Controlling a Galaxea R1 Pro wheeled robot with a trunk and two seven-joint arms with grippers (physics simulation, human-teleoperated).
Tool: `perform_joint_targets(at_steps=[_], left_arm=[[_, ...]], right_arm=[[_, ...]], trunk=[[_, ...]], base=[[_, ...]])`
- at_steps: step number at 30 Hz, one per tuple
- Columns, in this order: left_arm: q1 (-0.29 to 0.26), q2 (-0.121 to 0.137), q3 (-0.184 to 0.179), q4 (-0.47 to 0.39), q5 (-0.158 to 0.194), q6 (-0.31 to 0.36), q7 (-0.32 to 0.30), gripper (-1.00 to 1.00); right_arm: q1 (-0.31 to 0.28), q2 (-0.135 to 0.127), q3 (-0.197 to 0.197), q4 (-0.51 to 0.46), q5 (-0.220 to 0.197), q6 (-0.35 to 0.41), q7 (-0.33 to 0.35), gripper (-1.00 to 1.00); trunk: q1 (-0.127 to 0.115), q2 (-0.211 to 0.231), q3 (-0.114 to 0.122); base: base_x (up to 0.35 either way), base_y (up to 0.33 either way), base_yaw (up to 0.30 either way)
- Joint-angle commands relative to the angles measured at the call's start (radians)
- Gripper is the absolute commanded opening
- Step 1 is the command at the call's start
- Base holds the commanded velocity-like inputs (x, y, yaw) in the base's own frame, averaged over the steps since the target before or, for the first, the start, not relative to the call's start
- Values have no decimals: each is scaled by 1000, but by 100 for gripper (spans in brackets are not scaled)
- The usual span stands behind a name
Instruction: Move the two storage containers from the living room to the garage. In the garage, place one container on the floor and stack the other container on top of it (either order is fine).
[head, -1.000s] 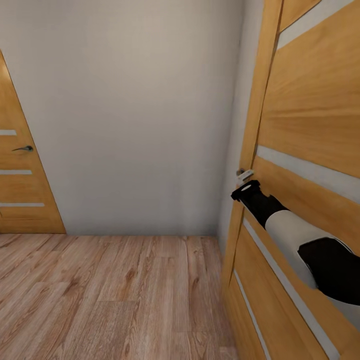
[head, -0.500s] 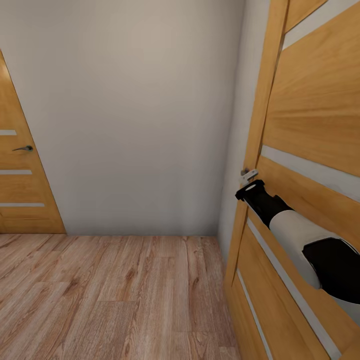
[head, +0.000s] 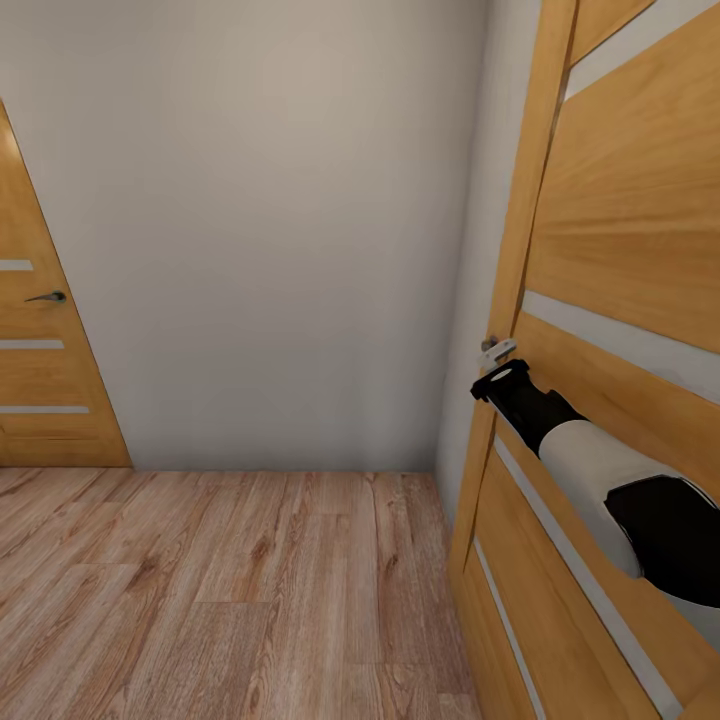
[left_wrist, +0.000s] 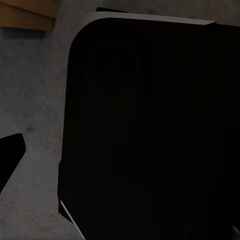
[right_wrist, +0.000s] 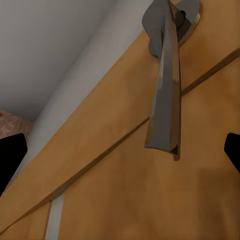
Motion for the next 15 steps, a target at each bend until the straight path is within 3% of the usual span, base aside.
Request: perform_joint_targets(at_steps=[1, 8, 15], left_arm=[[0, 0, 1, -1, 8, -2, 0, 100], [0, 0, 1, -1, 8, -2, 0, 100], [0, 0, 1, -1, 8, -2, 0, 100]], right_arm=[[0, -37, 3, -2, 18, 8, -5, 100], [0, -19, 4, -6, 19, 13, -5, 100], [0, 89, 5, -6, 19, 22, -6, 100]], trunk=[[0, 0, -1], [0, 0, -1], [0, 0, -1]], base=[[0, 0, 0], [0, 0, 0], [0, 0, 0]])
